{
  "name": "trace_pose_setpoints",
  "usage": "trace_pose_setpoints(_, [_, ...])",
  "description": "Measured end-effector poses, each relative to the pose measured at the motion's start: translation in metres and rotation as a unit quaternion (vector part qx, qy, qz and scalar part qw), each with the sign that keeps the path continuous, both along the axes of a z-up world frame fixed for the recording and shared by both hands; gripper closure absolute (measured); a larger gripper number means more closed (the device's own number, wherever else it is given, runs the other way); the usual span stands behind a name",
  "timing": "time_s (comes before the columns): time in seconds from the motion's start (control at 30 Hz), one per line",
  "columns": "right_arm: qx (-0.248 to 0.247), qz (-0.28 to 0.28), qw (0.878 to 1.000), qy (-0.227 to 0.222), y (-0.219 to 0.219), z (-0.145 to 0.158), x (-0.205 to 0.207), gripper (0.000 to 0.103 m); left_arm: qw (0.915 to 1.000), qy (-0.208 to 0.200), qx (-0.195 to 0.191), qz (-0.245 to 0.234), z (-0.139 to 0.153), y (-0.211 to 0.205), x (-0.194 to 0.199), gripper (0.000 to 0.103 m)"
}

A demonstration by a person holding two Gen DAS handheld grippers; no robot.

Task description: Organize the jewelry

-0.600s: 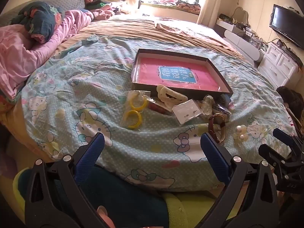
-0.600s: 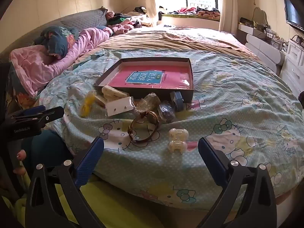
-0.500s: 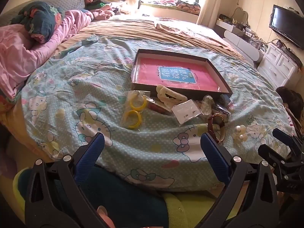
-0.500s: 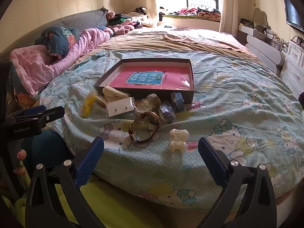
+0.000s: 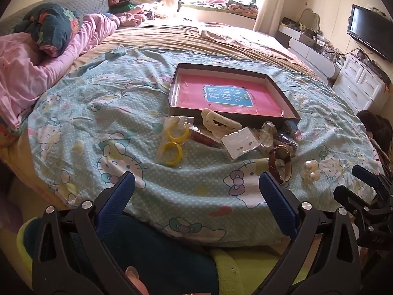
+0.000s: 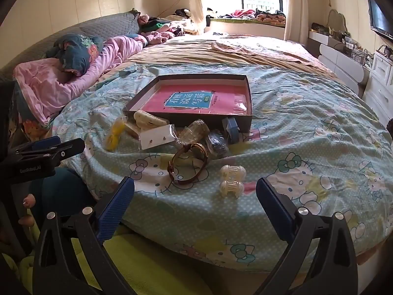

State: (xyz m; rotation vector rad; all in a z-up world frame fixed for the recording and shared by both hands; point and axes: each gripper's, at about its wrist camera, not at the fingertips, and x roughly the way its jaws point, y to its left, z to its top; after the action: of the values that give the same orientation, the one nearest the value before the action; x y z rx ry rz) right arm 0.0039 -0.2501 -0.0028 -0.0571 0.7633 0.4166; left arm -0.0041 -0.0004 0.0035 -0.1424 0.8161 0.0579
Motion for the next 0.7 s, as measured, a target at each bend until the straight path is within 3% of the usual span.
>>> trace_pose_setpoints(0.7, [-0.001,0.002,1.000,0.000,0.0031,-0.0003,-0.0005,0.004,1.0000,0.000,0.002,-0.005,-0.0051,-0.0048,0.0016,0.009])
